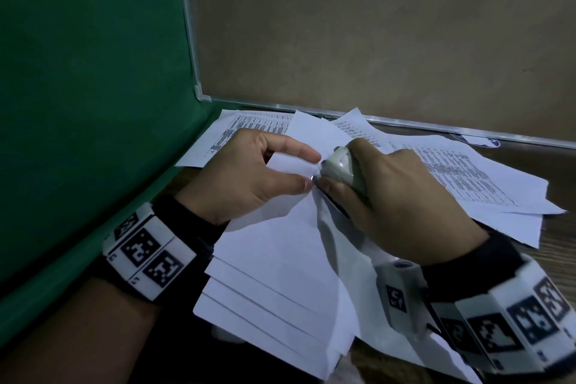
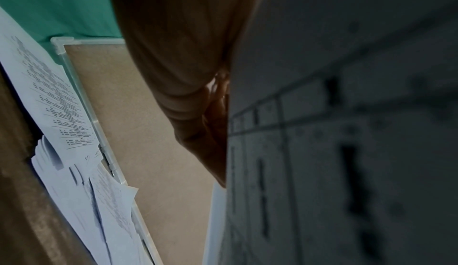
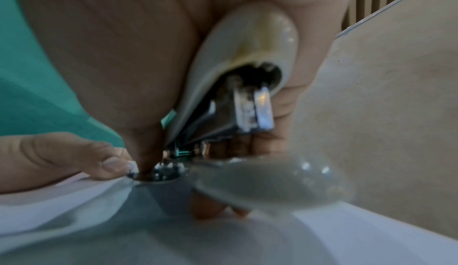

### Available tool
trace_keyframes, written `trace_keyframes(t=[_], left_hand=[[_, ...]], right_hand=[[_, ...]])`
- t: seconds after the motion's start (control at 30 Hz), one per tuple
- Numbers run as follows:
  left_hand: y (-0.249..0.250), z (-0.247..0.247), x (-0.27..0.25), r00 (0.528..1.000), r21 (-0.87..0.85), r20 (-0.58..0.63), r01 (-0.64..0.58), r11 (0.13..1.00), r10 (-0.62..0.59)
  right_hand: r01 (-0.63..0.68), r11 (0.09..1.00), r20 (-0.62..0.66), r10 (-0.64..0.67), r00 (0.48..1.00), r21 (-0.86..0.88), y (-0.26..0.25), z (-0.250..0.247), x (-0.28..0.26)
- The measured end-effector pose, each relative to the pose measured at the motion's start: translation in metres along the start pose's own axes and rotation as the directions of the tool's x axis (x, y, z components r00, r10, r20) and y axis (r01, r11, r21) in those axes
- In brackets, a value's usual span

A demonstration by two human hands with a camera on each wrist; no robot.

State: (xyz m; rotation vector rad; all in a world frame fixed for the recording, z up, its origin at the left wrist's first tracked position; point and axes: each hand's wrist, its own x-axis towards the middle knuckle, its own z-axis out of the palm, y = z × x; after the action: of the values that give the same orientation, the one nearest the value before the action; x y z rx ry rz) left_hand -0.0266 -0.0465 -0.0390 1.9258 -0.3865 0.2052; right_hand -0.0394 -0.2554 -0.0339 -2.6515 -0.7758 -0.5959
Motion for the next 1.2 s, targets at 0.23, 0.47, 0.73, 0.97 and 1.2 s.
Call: trace_keyframes(t=[0.23, 0.47, 0.73, 0.97, 1.2], left_hand=[[-0.002, -0.003, -0.001, 1.000, -0.018, 0.002, 0.030, 0.999, -0.030], [-0.002, -0.001, -0.001, 0.999, 0.012, -0.023, 0.032, 0.999, -0.032], [-0.001, -0.003, -0.001, 0.999, -0.024, -0.012, 0.045, 0.999, -0.045], [-0.003, -0.004, -0.001, 0.999, -0.026, -0.014, 0.038, 0.999, -0.039], [-0.003, -0.004, 0.000, 1.000, -0.026, -0.005, 0.029, 0.999, -0.029]], right_hand=[[0.035, 0.999, -0.042, -0.035, 0.999, -0.011, -0.003, -0.008, 0.001], [-0.024, 0.999, -0.001, 0.024, 1.000, -0.031, -0.004, 0.003, -0.001], [0.047, 0.998, -0.049, -0.049, 0.998, -0.033, -0.004, -0.005, 0.003], [0.007, 1.000, -0.052, -0.008, 0.999, -0.017, -0.005, 0.003, 0.001], [0.021, 0.999, -0.064, -0.023, 0.998, -0.041, -0.004, 0.001, 0.002]])
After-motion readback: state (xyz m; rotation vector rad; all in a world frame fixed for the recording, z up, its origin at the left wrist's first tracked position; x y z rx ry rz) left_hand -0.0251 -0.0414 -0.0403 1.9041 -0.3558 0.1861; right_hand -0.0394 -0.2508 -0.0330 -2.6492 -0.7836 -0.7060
